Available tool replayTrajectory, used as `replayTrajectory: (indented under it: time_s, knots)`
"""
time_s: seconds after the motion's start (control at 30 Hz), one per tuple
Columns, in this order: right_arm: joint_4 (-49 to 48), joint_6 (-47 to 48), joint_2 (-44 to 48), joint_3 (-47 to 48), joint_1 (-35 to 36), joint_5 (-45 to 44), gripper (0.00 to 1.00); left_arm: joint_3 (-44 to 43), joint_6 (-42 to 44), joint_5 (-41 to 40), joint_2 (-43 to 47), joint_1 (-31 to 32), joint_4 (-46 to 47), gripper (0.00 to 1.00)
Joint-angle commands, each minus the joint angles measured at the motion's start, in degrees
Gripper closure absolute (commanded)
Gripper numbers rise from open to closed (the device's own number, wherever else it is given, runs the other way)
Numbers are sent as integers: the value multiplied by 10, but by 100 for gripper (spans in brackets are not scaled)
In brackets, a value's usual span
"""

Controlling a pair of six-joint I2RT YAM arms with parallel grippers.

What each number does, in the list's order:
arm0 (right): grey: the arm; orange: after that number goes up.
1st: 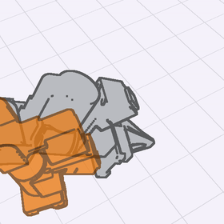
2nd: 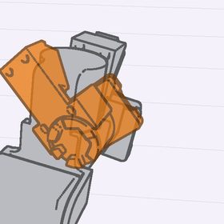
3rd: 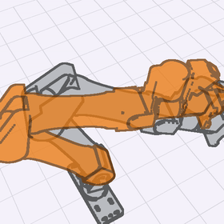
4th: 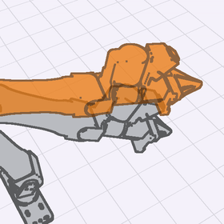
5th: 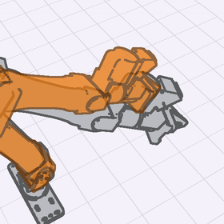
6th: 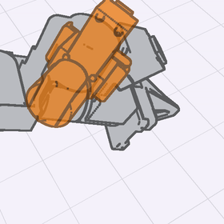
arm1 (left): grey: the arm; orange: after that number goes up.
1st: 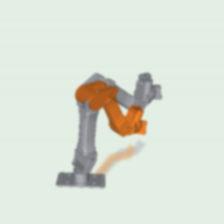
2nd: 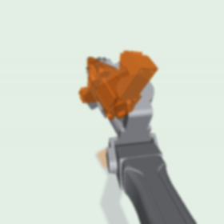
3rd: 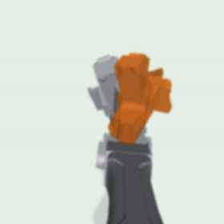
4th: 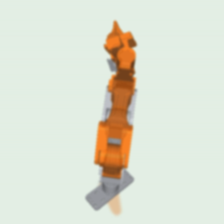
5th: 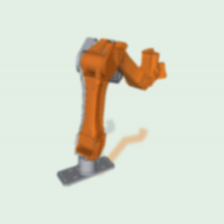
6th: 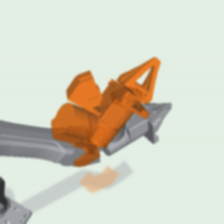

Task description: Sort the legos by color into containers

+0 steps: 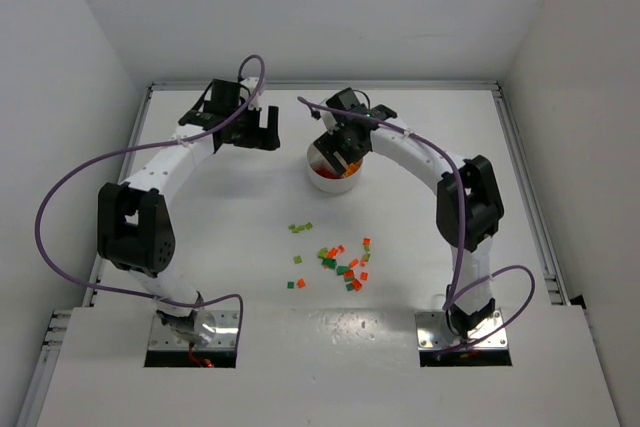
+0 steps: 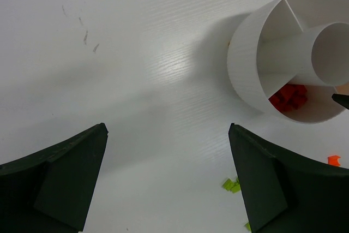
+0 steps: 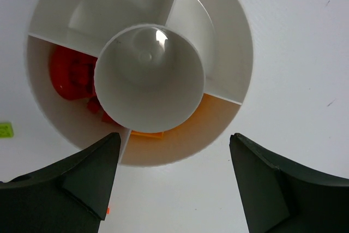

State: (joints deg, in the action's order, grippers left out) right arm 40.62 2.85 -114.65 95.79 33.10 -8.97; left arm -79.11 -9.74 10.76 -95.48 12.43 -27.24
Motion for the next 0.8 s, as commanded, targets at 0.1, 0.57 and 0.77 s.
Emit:
replayTrajectory:
  time_s: [0.1, 0.57, 0.77]
  knots:
    - [-17, -10, 0, -8, -1, -8, 18, 2, -8, 12, 6, -13, 16, 0]
    - [-39, 7, 28, -71, -11, -55, 18, 7, -8, 22, 0, -13, 16, 0]
    - [-39, 7, 39, -71, -22, -61, 18, 7, -8, 22, 0, -13, 21, 0]
